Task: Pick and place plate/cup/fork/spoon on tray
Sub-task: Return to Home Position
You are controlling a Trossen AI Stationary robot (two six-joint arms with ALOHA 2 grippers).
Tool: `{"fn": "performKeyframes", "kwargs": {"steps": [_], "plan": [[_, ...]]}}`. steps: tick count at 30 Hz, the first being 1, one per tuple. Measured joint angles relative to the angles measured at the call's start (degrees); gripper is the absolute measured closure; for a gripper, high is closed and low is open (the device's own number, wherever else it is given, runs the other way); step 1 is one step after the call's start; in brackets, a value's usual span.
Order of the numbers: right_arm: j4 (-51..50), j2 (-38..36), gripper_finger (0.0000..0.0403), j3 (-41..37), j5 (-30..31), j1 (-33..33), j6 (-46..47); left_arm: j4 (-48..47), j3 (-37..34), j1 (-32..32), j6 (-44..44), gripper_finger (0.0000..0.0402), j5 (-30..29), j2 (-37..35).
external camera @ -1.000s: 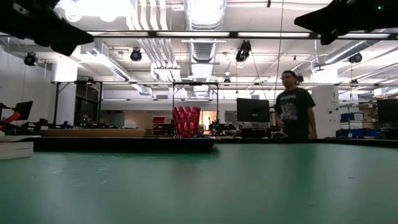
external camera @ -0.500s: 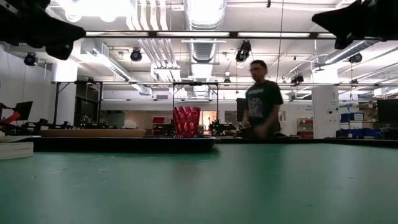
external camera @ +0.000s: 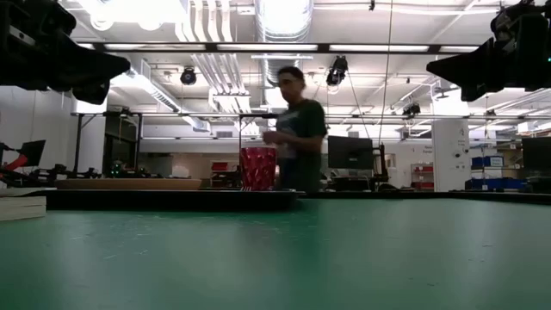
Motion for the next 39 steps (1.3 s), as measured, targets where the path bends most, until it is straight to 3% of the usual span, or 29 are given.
{"fn": "performKeyframes", "kwargs": {"steps": [5, 14, 39], "plan": [[-0.79, 0.04, 0.0394, 0.0, 0.03, 0.0, 1.0, 4.91, -1.01, 0.04, -0.17, 0.0386, -0.28, 1.97], [-4.39, 0.16, 0.0394, -0.02, -0.05, 0.0, 15.3, 6.37, -1.01, 0.09, -0.18, 0.0386, -0.65, 3.03], [-4.61, 0.43, 0.0394, -0.09, -0.03, 0.0, 15.36, 6.46, -1.08, 0.09, -0.33, 0.0386, -0.71, 5.04]]}}
